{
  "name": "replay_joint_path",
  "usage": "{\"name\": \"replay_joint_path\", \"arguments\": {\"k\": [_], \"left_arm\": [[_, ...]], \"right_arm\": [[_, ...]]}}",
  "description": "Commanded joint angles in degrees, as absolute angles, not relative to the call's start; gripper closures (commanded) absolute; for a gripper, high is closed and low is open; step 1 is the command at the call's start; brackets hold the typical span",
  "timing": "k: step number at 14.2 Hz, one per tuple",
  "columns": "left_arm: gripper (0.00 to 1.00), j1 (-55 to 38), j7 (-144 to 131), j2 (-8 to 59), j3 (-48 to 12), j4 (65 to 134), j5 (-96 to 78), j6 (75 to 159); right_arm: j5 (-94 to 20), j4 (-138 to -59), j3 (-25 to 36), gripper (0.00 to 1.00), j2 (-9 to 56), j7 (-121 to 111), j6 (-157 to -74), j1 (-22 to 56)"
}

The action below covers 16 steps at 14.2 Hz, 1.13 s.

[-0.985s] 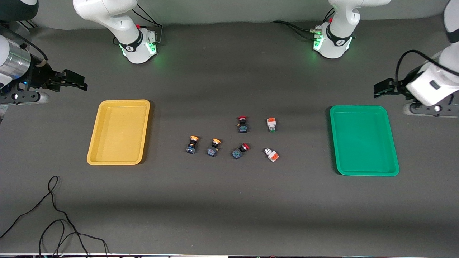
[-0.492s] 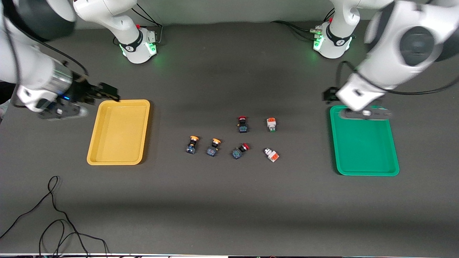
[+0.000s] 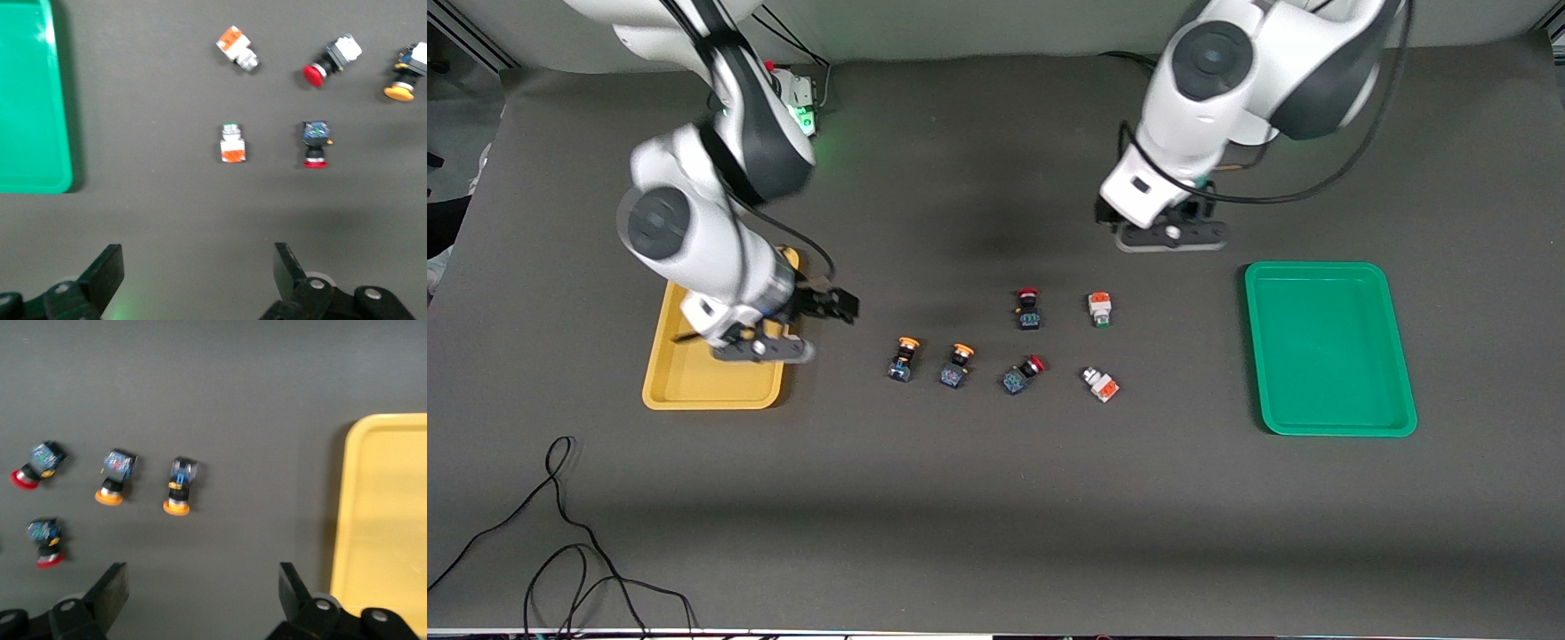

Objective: Place green and yellow buttons in trays

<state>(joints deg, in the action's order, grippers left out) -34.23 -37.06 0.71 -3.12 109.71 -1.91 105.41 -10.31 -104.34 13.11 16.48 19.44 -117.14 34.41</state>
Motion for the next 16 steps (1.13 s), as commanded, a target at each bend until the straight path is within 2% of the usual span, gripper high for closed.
{"name": "replay_joint_path", "arguments": {"k": [1,6,11,12,13,14,15,16], "left_arm": [[0.0,-37.0,-40.9,0.2,-2.1,113.1,-2.9,109.7],[0.0,-37.6,-42.0,1.9,-2.8,124.6,-2.7,125.0],[0.0,-38.1,-42.2,14.6,-2.8,126.7,-2.1,138.2],[0.0,-38.1,-42.1,16.9,-2.7,126.7,-2.0,140.7],[0.0,-38.0,-42.0,19.2,-2.7,126.7,-1.9,143.6],[0.0,-38.0,-41.9,20.9,-2.7,126.6,-1.9,146.0],[0.0,-37.9,-41.8,22.3,-2.6,126.4,-1.6,147.6],[0.0,-37.9,-41.7,23.1,-2.5,126.2,-1.6,148.3]], "right_arm": [[-12.1,-103.6,13.7,0.0,23.4,20.4,-123.7,36.7],[-13.4,-104.1,13.8,0.0,33.5,24.2,-134.4,40.4],[-14.1,-104.1,13.8,0.0,38.3,28.4,-140.9,42.4],[-14.1,-104.1,13.7,0.1,38.8,29.7,-141.8,42.4],[-14.1,-104.1,13.7,0.29,39.0,32.2,-142.7,42.5],[-14.1,-104.1,13.7,0.55,39.1,33.1,-142.9,43.1],[-14.1,-104.1,13.8,0.88,39.0,33.3,-142.8,43.4],[-14.1,-104.1,13.7,1.0,38.9,34.7,-142.6,43.3]]}}
